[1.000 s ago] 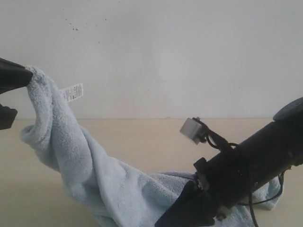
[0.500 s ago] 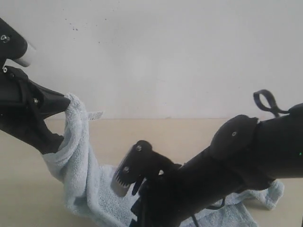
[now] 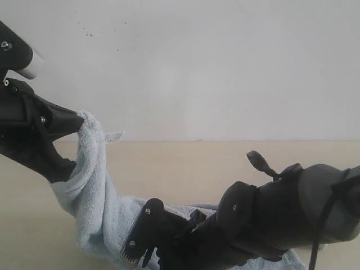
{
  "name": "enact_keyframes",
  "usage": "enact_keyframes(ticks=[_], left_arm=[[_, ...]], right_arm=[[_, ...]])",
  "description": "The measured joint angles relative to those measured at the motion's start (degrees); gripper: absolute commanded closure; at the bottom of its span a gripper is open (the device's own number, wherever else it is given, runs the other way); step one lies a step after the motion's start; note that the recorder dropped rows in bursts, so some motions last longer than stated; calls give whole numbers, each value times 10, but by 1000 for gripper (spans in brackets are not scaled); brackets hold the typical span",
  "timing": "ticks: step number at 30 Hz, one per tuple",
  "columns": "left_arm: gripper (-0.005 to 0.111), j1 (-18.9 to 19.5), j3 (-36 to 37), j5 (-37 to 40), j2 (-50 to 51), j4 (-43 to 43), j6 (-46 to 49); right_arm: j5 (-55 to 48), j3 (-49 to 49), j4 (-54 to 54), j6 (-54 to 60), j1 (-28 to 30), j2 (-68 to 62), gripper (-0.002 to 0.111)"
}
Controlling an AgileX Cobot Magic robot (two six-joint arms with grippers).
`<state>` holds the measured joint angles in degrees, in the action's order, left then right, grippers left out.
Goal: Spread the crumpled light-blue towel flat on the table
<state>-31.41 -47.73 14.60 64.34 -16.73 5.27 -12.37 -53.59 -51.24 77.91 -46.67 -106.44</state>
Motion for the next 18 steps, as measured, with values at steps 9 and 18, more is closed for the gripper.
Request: enact_keyframes(ticks=[9, 18], left_arm=[[103, 0, 0, 0, 0, 0, 0], [103, 0, 0, 0, 0, 0, 0]], right_arm=[[7, 0, 1, -17, 0, -1, 108], [14, 0, 3, -39, 16, 47, 108]])
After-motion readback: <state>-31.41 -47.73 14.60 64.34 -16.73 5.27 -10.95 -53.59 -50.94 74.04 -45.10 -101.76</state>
